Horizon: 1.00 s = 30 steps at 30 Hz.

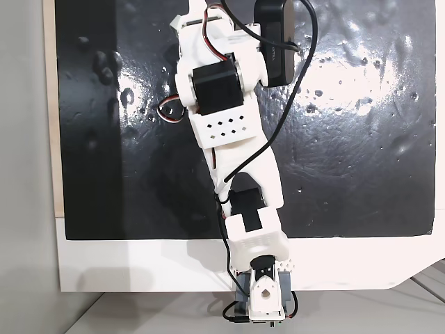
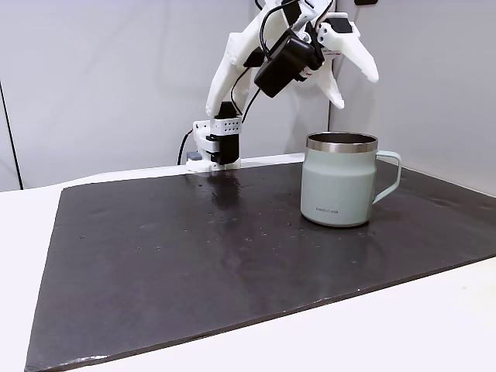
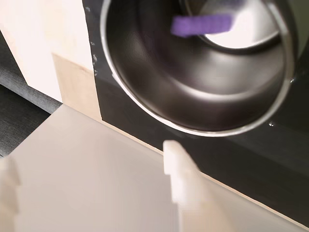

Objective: Grasp a pengrip and put it in the cup.

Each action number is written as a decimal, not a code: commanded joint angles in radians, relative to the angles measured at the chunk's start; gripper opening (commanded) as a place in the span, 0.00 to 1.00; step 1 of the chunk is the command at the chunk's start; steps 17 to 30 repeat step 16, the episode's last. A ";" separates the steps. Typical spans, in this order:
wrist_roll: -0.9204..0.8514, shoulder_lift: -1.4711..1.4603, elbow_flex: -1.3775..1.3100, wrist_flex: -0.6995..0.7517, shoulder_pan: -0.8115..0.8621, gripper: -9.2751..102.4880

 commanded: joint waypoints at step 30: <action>-0.020 0.035 -0.043 0.009 0.011 0.37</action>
